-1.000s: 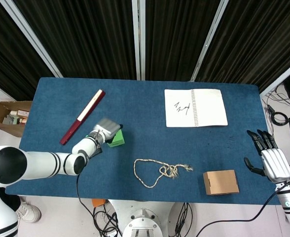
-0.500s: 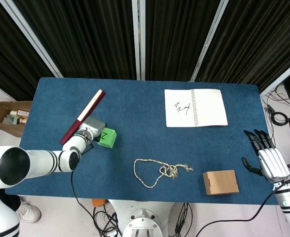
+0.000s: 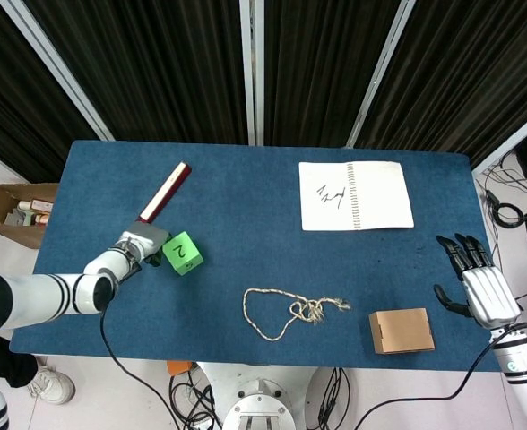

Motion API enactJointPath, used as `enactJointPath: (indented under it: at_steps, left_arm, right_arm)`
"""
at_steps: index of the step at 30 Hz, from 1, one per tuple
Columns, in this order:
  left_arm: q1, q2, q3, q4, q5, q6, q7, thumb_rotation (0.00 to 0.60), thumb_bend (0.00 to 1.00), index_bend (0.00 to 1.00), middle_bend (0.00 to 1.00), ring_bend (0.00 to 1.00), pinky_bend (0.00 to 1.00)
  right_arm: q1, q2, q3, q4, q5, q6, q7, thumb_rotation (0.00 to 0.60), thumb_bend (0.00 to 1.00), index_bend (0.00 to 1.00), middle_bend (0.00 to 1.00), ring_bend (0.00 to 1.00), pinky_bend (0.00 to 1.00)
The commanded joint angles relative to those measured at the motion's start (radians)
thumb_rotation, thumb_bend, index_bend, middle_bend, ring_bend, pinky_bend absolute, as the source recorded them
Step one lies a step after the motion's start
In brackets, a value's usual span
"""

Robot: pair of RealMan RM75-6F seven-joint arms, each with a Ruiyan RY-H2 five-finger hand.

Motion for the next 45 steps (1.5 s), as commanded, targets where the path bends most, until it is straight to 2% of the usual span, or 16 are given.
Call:
enactJointPath:
  at_steps: [1, 6, 20, 25, 29, 30, 31, 33, 34, 35, 36, 38, 41, 43, 45]
  left_arm:
    - [0.04, 0.045, -0.021, -0.029, 0.073, -0.04, -0.053, 0.48, 0.85, 0.22, 1.0, 1.0, 1.0]
    - [0.075, 0.076, -0.036, -0.035, 0.158, -0.076, -0.107, 0.477, 0.85, 0.22, 1.0, 1.0, 1.0]
    - [0.085, 0.081, -0.01, -0.053, 0.277, -0.092, -0.201, 0.479, 0.85, 0.23, 1.0, 1.0, 1.0]
    - [0.087, 0.076, 0.013, -0.046, 0.278, -0.046, -0.225, 0.479, 0.84, 0.21, 0.98, 1.0, 1.0]
    - [0.116, 0.104, 0.029, -0.074, 0.271, 0.047, -0.247, 0.473, 0.84, 0.15, 0.9, 0.98, 1.0]
    - [0.129, 0.114, 0.029, -0.084, 0.269, 0.08, -0.256, 0.472, 0.82, 0.15, 0.88, 0.97, 1.0]
    - [0.149, 0.124, 0.023, -0.094, 0.268, 0.128, -0.265, 0.498, 0.78, 0.14, 0.86, 0.95, 1.0]
    - [0.218, 0.138, 0.01, -0.119, 0.286, 0.287, -0.273, 0.559, 0.66, 0.14, 0.82, 0.9, 1.0]
    - [0.27, 0.137, -0.003, -0.129, 0.305, 0.403, -0.276, 0.595, 0.56, 0.14, 0.77, 0.84, 0.97]
    - [0.316, 0.131, -0.015, -0.131, 0.327, 0.5, -0.279, 0.6, 0.48, 0.14, 0.72, 0.78, 0.93]
    - [0.366, 0.12, -0.027, -0.128, 0.353, 0.596, -0.282, 0.6, 0.42, 0.14, 0.66, 0.72, 0.87]
    - [0.487, 0.084, -0.05, -0.096, 0.43, 0.8, -0.293, 0.6, 0.32, 0.14, 0.52, 0.57, 0.68]
    - [0.65, 0.02, -0.07, 0.004, 0.578, 1.016, -0.339, 0.6, 0.22, 0.14, 0.34, 0.37, 0.4]
    - [0.737, -0.006, -0.074, 0.073, 0.673, 1.092, -0.404, 0.587, 0.2, 0.14, 0.25, 0.27, 0.28]
    - [0.825, -0.031, -0.084, 0.145, 0.747, 1.161, -0.46, 0.527, 0.19, 0.14, 0.18, 0.2, 0.22]
  right_arm:
    - [0.001, -0.001, 0.0, -0.002, 0.001, -0.002, -0.003, 0.6, 0.33, 0.05, 0.15, 0.0, 0.0]
    - [0.003, -0.001, 0.001, -0.008, 0.001, -0.006, -0.014, 0.6, 0.33, 0.05, 0.15, 0.0, 0.0]
    - [0.004, -0.001, 0.001, -0.007, 0.002, -0.008, -0.013, 0.6, 0.32, 0.05, 0.15, 0.0, 0.0]
    - [0.002, -0.001, 0.0, -0.004, 0.004, -0.006, -0.009, 0.6, 0.32, 0.05, 0.15, 0.0, 0.0]
    - [-0.001, 0.003, 0.0, -0.003, 0.005, -0.003, -0.006, 0.6, 0.32, 0.05, 0.15, 0.0, 0.0]
    - [-0.001, 0.003, 0.0, -0.003, 0.005, -0.002, -0.005, 0.6, 0.32, 0.05, 0.15, 0.0, 0.0]
    - [-0.002, 0.004, 0.001, -0.003, 0.006, -0.001, -0.004, 0.6, 0.32, 0.05, 0.15, 0.0, 0.0]
    - [-0.004, 0.006, 0.001, -0.001, 0.008, 0.001, 0.0, 0.6, 0.32, 0.05, 0.15, 0.0, 0.0]
    - [-0.005, 0.007, 0.002, 0.001, 0.011, 0.001, 0.003, 0.6, 0.32, 0.05, 0.15, 0.0, 0.0]
    - [-0.006, 0.007, 0.002, 0.003, 0.014, 0.001, 0.004, 0.6, 0.33, 0.05, 0.15, 0.0, 0.0]
    - [-0.007, 0.008, 0.003, 0.005, 0.017, 0.001, 0.005, 0.6, 0.33, 0.05, 0.15, 0.0, 0.0]
    - [-0.012, 0.009, 0.006, 0.011, 0.025, 0.005, 0.004, 0.6, 0.34, 0.05, 0.15, 0.0, 0.0]
    - [-0.022, 0.007, 0.013, 0.02, 0.043, 0.015, -0.013, 0.6, 0.35, 0.05, 0.14, 0.0, 0.0]
    - [-0.029, 0.002, 0.019, 0.028, 0.056, 0.025, -0.027, 0.6, 0.35, 0.05, 0.13, 0.0, 0.0]
    - [-0.037, -0.007, 0.024, 0.037, 0.069, 0.033, -0.036, 0.6, 0.33, 0.05, 0.11, 0.0, 0.0]
